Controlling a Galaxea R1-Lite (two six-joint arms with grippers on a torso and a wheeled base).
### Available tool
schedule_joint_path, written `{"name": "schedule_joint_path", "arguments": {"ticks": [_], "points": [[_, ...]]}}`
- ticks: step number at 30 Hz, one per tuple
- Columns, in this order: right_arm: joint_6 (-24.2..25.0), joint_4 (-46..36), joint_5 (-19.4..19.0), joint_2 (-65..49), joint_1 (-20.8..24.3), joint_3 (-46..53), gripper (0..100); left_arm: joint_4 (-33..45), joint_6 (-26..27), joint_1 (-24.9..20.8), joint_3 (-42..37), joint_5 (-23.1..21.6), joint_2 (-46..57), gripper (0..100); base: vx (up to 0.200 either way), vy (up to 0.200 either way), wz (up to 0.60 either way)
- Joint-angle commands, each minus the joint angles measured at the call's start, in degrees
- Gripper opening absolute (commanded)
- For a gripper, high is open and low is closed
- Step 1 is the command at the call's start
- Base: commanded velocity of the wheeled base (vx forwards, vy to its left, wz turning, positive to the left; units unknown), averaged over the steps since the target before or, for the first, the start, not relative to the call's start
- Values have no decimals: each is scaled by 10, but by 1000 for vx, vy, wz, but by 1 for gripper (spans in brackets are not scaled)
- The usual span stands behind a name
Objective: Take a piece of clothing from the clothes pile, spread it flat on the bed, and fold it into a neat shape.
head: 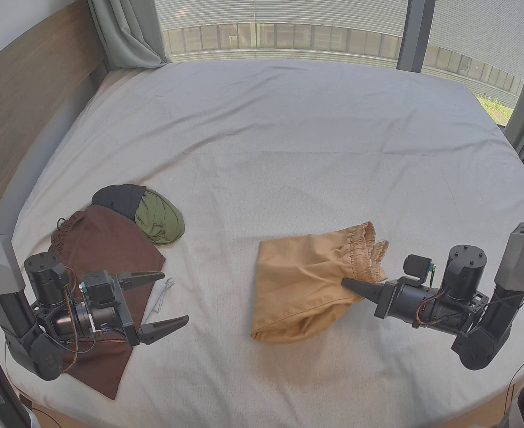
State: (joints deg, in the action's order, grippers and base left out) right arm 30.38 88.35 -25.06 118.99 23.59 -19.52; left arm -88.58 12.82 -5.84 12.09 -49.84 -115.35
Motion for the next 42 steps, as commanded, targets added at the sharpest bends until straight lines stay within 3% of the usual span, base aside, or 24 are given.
{"name": "schedule_joint_path", "arguments": {"ticks": [1,24,42], "points": [[19,1,22,-10,14,-28,0,0,0,2,-1,0,1,100,0,0,0],[64,-5,19,-7,17,-156,0,0,0,2,-2,0,5,100,0,0,0],[98,-9,-23,48,-4,-273,0,0,0,0,-10,0,2,100,0,0,0]]}}
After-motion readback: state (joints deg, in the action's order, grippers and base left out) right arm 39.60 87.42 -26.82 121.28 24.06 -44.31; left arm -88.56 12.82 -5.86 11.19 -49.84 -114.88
